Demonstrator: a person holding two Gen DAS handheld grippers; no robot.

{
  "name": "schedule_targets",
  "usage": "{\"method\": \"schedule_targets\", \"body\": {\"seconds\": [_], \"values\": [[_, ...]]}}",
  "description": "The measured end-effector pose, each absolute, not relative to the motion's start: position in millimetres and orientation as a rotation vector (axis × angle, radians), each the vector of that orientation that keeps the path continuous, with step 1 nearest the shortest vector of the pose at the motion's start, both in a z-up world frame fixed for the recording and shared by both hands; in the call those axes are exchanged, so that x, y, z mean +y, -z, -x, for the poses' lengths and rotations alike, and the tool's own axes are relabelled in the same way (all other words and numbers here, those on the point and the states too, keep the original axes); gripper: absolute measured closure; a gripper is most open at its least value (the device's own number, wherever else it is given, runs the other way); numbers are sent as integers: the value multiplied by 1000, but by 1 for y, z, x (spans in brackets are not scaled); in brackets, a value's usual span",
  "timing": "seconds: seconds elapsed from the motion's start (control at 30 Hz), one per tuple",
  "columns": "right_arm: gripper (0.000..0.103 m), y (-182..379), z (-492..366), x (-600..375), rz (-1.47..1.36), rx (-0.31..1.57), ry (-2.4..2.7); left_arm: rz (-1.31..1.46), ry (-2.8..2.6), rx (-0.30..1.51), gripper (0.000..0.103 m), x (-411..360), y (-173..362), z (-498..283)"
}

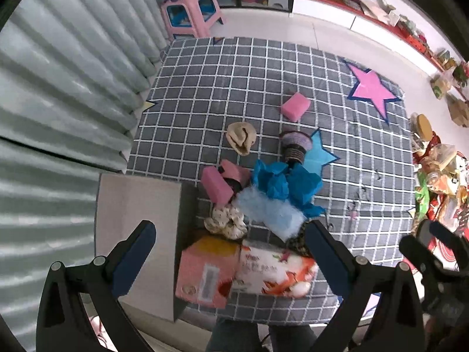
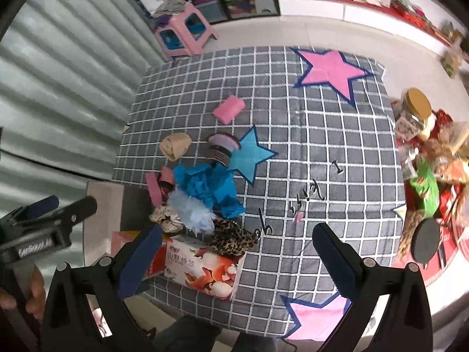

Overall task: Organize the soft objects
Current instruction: 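Move both tools toward the pile of soft items on the mat, then grasp the beige knit sock with the left tool while the right tool grasps the leopard scrunchie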

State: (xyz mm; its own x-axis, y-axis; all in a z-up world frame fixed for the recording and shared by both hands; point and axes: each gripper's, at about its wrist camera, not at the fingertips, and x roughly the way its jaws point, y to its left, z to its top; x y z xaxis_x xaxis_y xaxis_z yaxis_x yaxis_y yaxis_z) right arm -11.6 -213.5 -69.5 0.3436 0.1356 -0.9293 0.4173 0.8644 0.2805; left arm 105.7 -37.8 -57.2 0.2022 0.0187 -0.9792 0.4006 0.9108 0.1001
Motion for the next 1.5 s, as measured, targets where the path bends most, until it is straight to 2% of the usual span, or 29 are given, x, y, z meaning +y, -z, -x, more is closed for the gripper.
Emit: {"method": "schedule_targets", "body": {"seconds": [0.47, 0.73, 0.97, 1.5], "values": [[0, 150, -11, -208, -614, 1362, 279, -361, 286, 1448, 1, -58, 158, -197], [0, 230, 2, -189, -701, 1519, 228, -398, 273, 1517, 1, -74, 222, -229], [0, 275, -1, -177, -723, 1570, 182, -448, 260, 1535, 1, -87, 253, -236], [0, 324, -24, -154, -643, 1647, 181, -456, 255, 1552, 1, -109, 301, -218]]}}
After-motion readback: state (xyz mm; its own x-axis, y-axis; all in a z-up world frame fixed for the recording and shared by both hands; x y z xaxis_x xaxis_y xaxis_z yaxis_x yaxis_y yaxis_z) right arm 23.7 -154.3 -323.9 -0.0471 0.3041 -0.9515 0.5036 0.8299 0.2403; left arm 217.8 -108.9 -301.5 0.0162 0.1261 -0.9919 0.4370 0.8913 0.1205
